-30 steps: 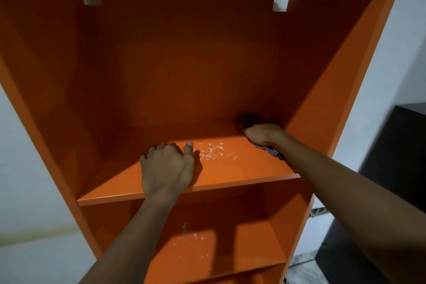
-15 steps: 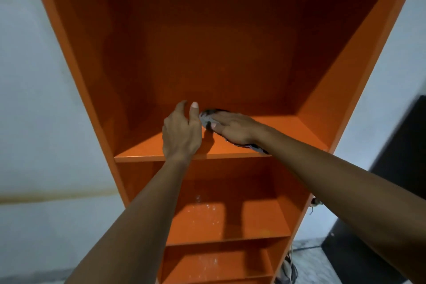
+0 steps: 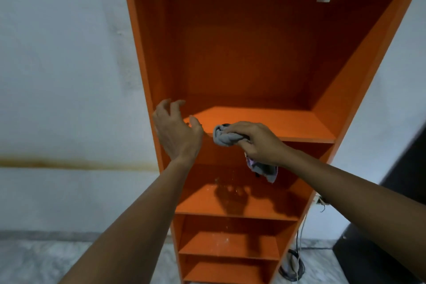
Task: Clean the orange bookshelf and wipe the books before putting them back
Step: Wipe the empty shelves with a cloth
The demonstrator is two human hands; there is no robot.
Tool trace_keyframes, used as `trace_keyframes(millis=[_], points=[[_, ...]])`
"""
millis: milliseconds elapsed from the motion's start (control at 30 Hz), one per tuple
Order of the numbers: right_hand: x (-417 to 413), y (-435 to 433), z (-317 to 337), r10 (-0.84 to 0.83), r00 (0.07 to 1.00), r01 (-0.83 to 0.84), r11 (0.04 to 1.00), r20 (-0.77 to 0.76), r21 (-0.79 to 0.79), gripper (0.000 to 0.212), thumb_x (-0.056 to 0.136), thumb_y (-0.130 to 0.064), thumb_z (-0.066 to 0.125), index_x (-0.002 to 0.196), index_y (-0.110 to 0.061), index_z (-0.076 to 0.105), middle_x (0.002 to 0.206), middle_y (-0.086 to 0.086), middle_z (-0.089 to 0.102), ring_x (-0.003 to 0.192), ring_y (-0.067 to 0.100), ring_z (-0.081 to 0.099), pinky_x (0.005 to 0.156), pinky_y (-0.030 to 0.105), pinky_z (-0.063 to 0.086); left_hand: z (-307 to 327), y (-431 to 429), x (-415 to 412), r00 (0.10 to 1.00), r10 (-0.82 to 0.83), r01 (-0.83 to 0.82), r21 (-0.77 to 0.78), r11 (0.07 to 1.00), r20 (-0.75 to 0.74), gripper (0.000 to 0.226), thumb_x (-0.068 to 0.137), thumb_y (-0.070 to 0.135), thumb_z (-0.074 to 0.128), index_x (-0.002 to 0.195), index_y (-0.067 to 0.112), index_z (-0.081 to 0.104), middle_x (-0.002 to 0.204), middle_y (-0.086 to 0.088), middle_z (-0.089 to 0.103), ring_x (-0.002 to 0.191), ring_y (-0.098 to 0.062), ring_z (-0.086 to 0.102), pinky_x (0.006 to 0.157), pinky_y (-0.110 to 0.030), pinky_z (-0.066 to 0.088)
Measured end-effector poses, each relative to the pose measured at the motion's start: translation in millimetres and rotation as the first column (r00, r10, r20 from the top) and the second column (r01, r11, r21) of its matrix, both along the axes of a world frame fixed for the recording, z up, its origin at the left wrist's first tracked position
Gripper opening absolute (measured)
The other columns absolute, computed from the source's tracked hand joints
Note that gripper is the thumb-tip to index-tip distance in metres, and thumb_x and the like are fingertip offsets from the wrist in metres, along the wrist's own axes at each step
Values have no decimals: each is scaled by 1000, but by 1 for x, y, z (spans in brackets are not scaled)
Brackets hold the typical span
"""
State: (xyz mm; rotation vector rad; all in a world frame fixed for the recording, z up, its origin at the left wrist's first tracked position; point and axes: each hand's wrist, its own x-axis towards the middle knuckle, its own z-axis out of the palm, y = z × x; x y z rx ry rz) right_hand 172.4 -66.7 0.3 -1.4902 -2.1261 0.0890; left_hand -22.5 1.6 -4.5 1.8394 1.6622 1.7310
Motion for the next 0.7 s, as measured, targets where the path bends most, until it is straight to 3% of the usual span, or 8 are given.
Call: trace_keyframes(millis=[67,133,200,267,367,500,600,700], points=[[-5,5,12,7,991,-7,1000,-135,-3,43,95,2,54,132,-14,66,132,4,67,115,17,61,92,25,49,3,3,-11,984,159,-158,-22,987,78,51,79,27,70,126,21,51,137,-8,43,127,-28,38,103,-40,38],[-11,18,27,-33,963,51,997,-266,60,44,93,3,55,131,-14,67,127,1,68,107,13,62,82,14,45,8,13,-21,962,204,-179,-147,973,181,59,80,26,70,132,19,44,142,-11,40,130,-30,34,104,-41,34],[-15,40,41,-100,916,152,983,-389,103,42,93,3,55,129,-15,68,123,1,69,104,18,64,80,25,50,12,26,-31,954,191,-121,-286,951,231,53,86,22,67,134,19,44,143,-10,44,135,-32,33,108,-44,31],[-14,66,45,-238,871,279,960,-429,33,37,95,-1,55,126,-14,69,119,7,71,105,27,66,85,40,54,10,37,-39,966,121,-27,-374,927,230,28,92,14,59,118,22,51,131,-9,54,133,-34,34,109,-47,30],[-4,105,33,-436,856,392,897,-277,-202,31,99,-10,50,126,-9,67,125,15,68,113,37,63,93,47,50,-6,46,-53,975,17,79,-419,904,220,27,94,9,56,107,32,52,121,-8,51,131,-38,34,108,-49,33],[-4,151,18,-477,879,435,823,-27,-366,33,104,-27,42,117,-7,66,106,18,67,95,35,59,93,45,40,-32,69,-75,988,-83,127,-367,922,133,40,96,31,58,135,36,59,138,-9,54,135,-39,40,111,-56,30],[-15,182,21,-504,864,471,794,15,-384,41,105,-34,40,74,-13,56,71,8,51,68,26,45,70,37,30,-44,79,-80,972,-171,214,-302,929,162,46,90,49,53,135,45,57,134,-2,62,128,-38,52,107,-63,40],[-30,212,19,-492,870,455,789,19,-412,47,107,-33,36,71,-9,55,74,14,56,63,27,47,62,34,33,-49,83,-83,962,-214,250,-238,939,167,43,89,50,53,130,62,49,127,4,65,124,-38,56,100,-65,46]])
